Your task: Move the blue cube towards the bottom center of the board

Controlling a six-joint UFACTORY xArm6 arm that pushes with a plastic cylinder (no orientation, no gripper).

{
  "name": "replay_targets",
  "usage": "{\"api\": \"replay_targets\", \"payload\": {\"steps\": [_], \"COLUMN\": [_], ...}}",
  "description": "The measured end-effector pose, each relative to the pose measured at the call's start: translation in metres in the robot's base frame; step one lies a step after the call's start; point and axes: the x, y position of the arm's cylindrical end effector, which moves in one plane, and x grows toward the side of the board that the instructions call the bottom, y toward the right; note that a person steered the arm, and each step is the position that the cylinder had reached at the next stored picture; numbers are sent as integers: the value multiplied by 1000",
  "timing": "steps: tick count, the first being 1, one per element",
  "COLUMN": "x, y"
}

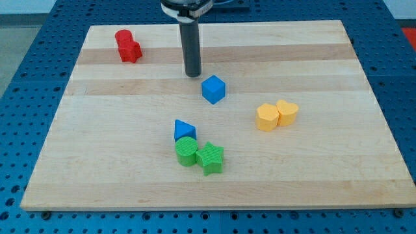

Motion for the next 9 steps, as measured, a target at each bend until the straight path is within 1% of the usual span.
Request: {"api": "replay_targets", "payload": {"steps": [1,2,4,7,9], "x": [-11,-9,16,21,28], "y": [5,5,7,35,35]}}
